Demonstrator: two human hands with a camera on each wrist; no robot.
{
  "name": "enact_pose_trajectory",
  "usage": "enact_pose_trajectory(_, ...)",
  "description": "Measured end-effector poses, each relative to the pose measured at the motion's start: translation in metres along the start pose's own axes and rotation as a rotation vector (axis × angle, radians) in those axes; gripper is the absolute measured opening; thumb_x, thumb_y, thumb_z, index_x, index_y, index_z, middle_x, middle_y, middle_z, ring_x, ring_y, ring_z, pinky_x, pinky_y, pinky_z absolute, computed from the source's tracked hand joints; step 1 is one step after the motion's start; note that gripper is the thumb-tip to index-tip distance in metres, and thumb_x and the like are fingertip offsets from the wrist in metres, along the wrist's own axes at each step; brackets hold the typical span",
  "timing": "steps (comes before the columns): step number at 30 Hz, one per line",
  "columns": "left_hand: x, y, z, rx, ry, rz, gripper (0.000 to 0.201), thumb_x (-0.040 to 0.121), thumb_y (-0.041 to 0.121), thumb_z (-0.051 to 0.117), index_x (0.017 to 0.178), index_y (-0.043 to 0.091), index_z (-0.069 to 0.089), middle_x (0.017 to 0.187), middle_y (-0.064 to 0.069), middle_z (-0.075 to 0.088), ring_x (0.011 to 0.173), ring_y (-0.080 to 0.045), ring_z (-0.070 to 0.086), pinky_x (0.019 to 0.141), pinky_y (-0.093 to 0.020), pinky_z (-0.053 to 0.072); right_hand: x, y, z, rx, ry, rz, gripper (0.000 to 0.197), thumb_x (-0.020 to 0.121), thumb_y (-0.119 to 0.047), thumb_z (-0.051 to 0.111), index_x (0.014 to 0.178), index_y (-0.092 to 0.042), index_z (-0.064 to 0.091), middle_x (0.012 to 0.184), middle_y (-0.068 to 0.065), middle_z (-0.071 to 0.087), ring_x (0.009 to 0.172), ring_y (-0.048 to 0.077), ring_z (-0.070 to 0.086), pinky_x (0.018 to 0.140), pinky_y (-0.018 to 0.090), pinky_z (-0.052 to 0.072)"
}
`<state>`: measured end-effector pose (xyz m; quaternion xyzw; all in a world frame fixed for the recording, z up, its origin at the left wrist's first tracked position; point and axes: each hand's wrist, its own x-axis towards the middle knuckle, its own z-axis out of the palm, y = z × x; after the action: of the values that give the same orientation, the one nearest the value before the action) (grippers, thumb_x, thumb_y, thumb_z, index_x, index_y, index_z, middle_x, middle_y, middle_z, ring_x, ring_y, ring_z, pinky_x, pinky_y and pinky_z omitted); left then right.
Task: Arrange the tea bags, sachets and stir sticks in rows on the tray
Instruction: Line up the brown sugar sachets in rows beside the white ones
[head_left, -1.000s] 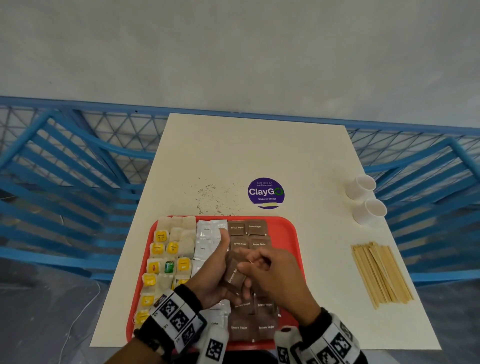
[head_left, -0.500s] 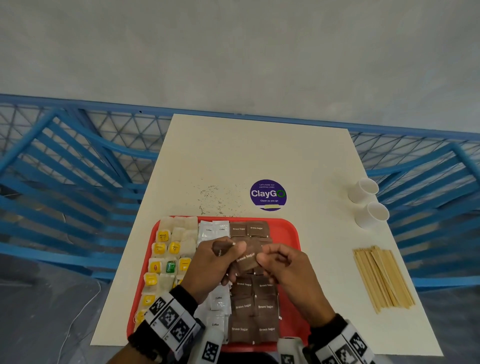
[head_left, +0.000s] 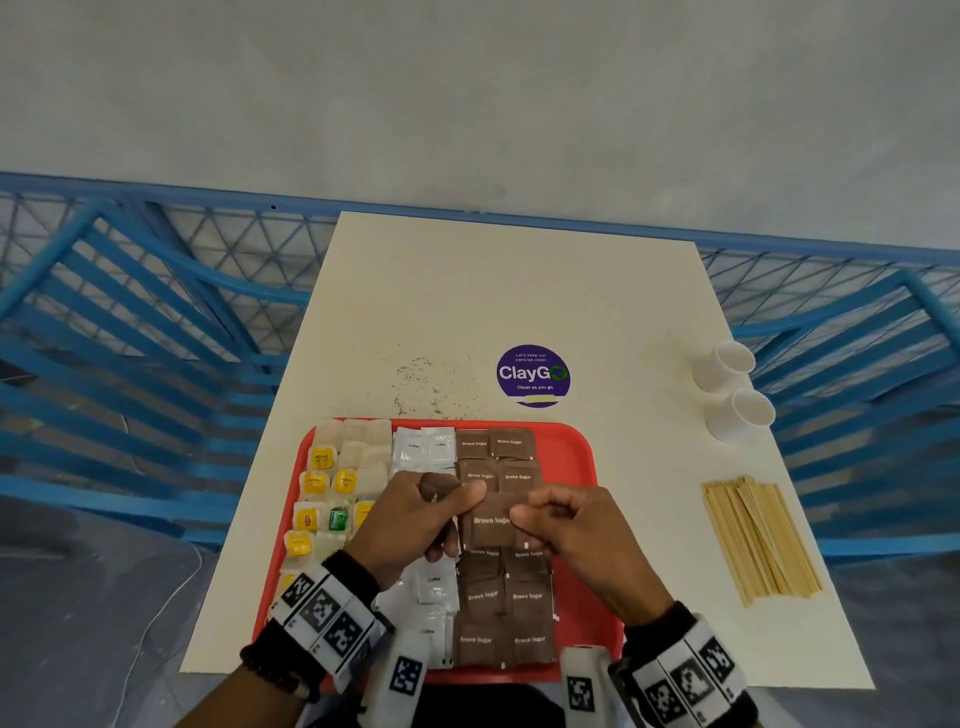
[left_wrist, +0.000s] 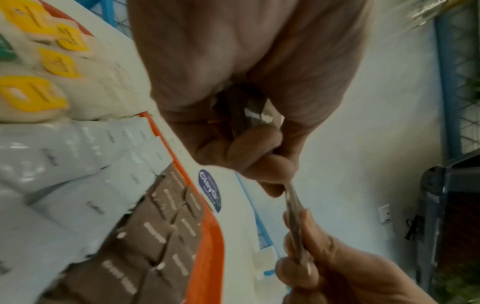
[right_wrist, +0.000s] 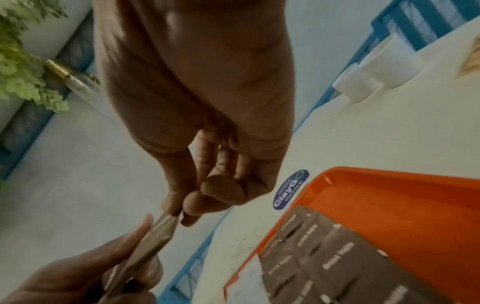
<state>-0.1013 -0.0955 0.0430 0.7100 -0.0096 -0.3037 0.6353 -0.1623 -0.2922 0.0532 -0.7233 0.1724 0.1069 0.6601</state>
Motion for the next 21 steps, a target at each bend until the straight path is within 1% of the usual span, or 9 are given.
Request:
enact_pose_trajectory(2,-0.004,-0.014,-0.004,0.033,-0.003,-0.045,0.034,0.092,0.031,0.069,0.077,0.001,0.073,0.066,-0.013,0.069,0.044,-0.017,0.056,0.040,-0.022,0.038,0.001,0.018,-0.005,-0.096,-0.026,0.066,0.008,0.083,-0.012,0.077,0.082,-0.005,0.073,0.064,0.006,0.067,0.055,0.010,0.058,0.054,0.017,0.046)
enact_pose_trajectory(3,-0.007,-0.022,-0.007,0.048,0.027,-0.080,0.034,0.092,0.031,0.068,0.078,0.001,0.073,0.070,-0.013,0.071,0.045,-0.017,0.057,0.041,-0.022,0.039,0.001,0.029,-0.005,-0.148,-0.049,0.111,0.008,0.083,-0.012,0.077,0.081,-0.006,0.072,0.063,0.004,0.067,0.053,0.009,0.057,0.054,0.017,0.046)
enact_pose_trajectory(5,-0.011,-0.041,-0.015,0.030,0.109,-0.171,0.034,0.093,0.033,0.067,0.080,0.003,0.073,0.073,-0.012,0.072,0.048,-0.015,0.057,0.043,-0.022,0.039,0.000,0.056,-0.005,-0.241,-0.098,0.191,0.009,0.084,-0.011,0.077,0.078,-0.012,0.070,0.060,-0.004,0.066,0.050,0.006,0.055,0.053,0.020,0.045)
enact_pose_trajectory(7,-0.015,-0.054,-0.023,-0.022,0.152,-0.246,0.035,0.094,0.035,0.065,0.082,0.003,0.074,0.073,-0.011,0.070,0.051,-0.015,0.056,0.045,-0.022,0.038,0.000,0.078,-0.001,-0.292,-0.117,0.240,0.012,0.084,-0.010,0.076,0.075,-0.013,0.069,0.056,-0.008,0.065,0.047,0.004,0.054,0.054,0.023,0.045)
enact_pose_trajectory(12,-0.019,-0.060,-0.028,-0.065,0.141,-0.318,0.046,0.092,0.046,0.062,0.091,0.002,0.073,0.075,-0.008,0.069,0.056,-0.017,0.058,0.046,-0.023,0.040,0.006,0.092,0.011,-0.279,-0.073,0.307,0.019,0.084,-0.009,0.076,0.072,-0.013,0.063,0.056,0.000,0.068,0.043,0.009,0.053,0.047,0.024,0.042)
enact_pose_trajectory(15,-0.018,-0.053,-0.023,-0.121,0.146,-0.338,0.058,0.092,0.057,0.055,0.096,0.002,0.072,0.077,-0.010,0.071,0.058,-0.020,0.061,0.046,-0.023,0.041,0.008,0.090,0.015,-0.317,-0.046,0.300,0.022,0.084,-0.010,0.077,0.069,-0.013,0.061,0.056,0.003,0.069,0.041,0.008,0.055,0.046,0.024,0.046)
enact_pose_trajectory(17,-0.016,-0.050,-0.019,-0.161,0.137,-0.351,0.066,0.091,0.064,0.047,0.098,0.003,0.073,0.080,-0.013,0.072,0.059,-0.022,0.063,0.046,-0.023,0.042,0.009,0.091,0.019,-0.390,-0.032,0.283,0.026,0.084,-0.014,0.078,0.064,-0.014,0.061,0.058,0.006,0.070,0.041,0.007,0.056,0.048,0.025,0.051)
enact_pose_trajectory(19,-0.014,-0.047,-0.016,-0.209,0.108,-0.367,0.073,0.092,0.068,0.039,0.101,0.004,0.073,0.082,-0.016,0.072,0.059,-0.023,0.063,0.046,-0.024,0.042,0.008,0.088,0.022,-0.465,-0.013,0.277,0.034,0.082,-0.023,0.080,0.055,-0.014,0.061,0.056,0.007,0.069,0.041,0.008,0.055,0.050,0.023,0.051)
enact_pose_trajectory(21,-0.014,-0.045,-0.013,-0.298,0.071,-0.378,0.078,0.092,0.071,0.034,0.106,0.003,0.071,0.083,-0.022,0.070,0.056,-0.026,0.062,0.044,-0.024,0.041,0.008,0.082,0.021,-0.503,0.005,0.277,0.037,0.081,-0.028,0.080,0.054,-0.014,0.059,0.056,0.008,0.068,0.043,0.007,0.055,0.052,0.020,0.050)
